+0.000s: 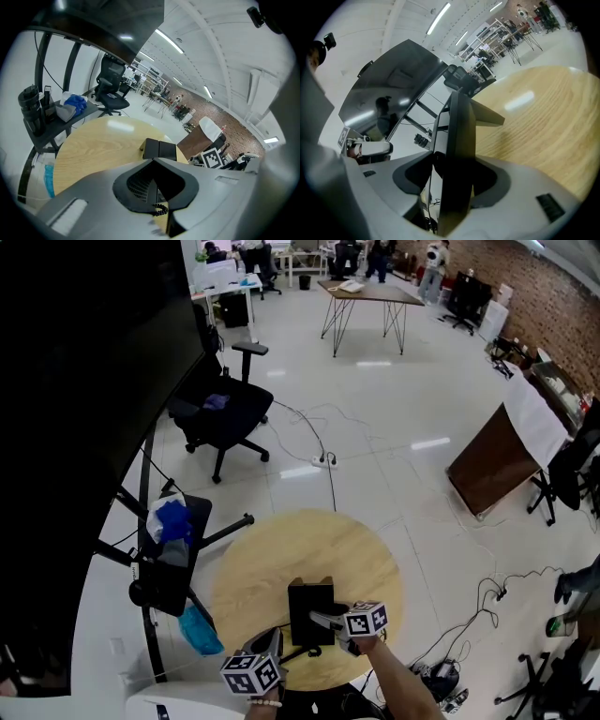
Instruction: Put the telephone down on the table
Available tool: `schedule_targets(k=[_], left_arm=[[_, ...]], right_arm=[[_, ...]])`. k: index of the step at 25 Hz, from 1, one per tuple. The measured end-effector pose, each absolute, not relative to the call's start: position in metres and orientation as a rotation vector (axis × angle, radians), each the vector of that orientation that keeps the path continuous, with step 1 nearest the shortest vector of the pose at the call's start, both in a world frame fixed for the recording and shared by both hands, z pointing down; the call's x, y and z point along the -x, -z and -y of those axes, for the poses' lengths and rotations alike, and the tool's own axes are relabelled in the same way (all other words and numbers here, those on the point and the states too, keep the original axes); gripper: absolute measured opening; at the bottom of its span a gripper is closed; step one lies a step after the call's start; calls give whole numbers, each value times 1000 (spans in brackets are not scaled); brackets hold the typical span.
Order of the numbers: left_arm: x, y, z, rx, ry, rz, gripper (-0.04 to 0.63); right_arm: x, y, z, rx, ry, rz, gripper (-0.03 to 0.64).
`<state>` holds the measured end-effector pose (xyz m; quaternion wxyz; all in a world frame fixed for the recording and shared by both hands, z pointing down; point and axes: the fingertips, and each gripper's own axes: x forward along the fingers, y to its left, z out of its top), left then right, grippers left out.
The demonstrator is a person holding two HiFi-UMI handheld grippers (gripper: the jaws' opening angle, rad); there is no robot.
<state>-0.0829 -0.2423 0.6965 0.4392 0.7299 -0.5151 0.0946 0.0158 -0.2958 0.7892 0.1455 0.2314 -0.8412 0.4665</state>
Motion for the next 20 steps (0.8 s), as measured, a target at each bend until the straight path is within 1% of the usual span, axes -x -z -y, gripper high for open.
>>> schedule_targets(k=[15,20], left_arm=[[83,-699,238,-1807,-242,1270,-15],[81,-699,238,-1810,-248,1262,-15]], right_arm=[[-25,-794,295,-654,-1396,2423,270],[-32,-796,295,-667,-1395,2421,287]])
